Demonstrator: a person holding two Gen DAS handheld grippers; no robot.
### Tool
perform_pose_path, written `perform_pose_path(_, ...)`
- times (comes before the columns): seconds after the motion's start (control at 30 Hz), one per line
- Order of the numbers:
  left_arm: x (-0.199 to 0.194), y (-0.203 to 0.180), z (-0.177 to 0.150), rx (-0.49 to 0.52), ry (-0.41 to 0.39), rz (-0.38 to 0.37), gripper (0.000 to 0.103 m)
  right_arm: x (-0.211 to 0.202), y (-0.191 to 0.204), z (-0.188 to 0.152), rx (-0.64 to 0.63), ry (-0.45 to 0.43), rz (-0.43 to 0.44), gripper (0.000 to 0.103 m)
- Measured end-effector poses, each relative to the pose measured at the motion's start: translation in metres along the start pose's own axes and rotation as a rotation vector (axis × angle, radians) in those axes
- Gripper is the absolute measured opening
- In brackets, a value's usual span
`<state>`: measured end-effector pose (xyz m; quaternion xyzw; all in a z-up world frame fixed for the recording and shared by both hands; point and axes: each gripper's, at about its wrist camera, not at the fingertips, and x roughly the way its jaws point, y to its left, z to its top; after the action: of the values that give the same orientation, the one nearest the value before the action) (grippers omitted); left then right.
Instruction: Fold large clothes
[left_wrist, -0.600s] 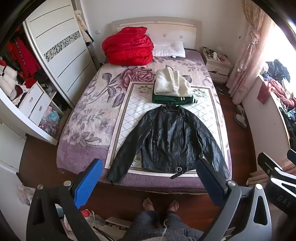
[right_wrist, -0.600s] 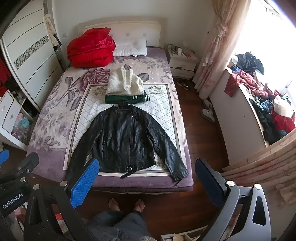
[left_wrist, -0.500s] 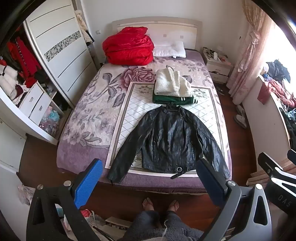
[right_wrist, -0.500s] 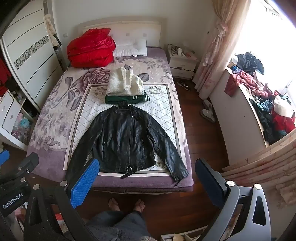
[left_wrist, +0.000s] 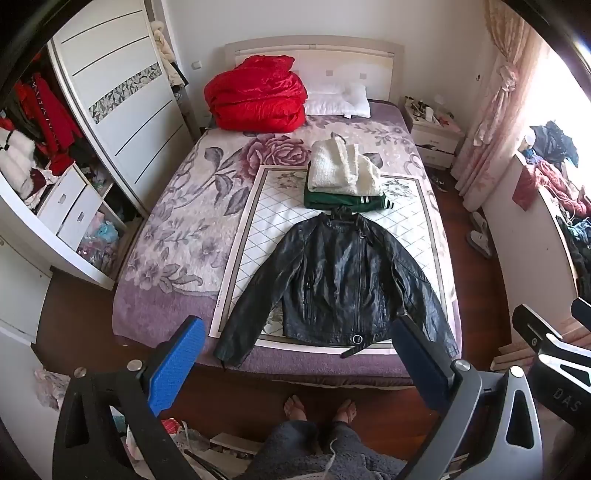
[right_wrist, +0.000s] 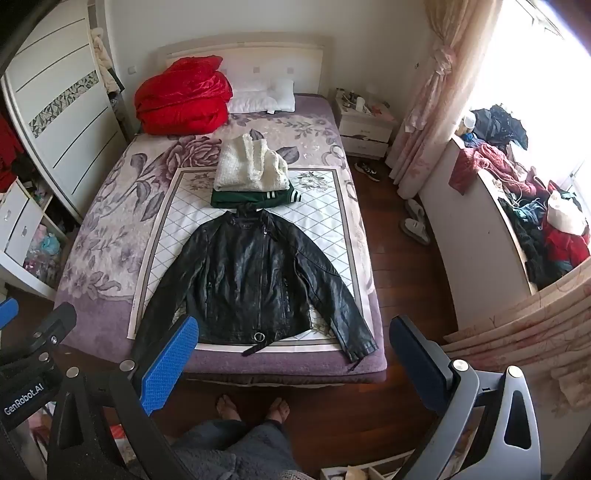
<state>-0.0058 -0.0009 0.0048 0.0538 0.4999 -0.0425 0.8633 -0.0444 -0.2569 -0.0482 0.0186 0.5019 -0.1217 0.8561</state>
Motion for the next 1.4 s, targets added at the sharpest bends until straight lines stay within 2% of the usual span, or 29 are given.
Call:
perform_pose_path(0.6,0.011,-0.001,0.012,-0.011,0.002,0.006,0.103,-0.003,0.002,0.001,0.000,-0.002,-0.001,0.103)
perform_pose_path(1.0,0.008,0.002,0.005,-0.018,0.002,-0.001,0.103,-0.004,0.003,0.001,0.000,-0.002,-0.001,0.103)
perform_pose_path(1.4,0.003,-0.007,0.026,-0.019,-0.002,-0.002,0.103,-0.005,0.003,0.000,0.001,-0.005,-0.001,0.103)
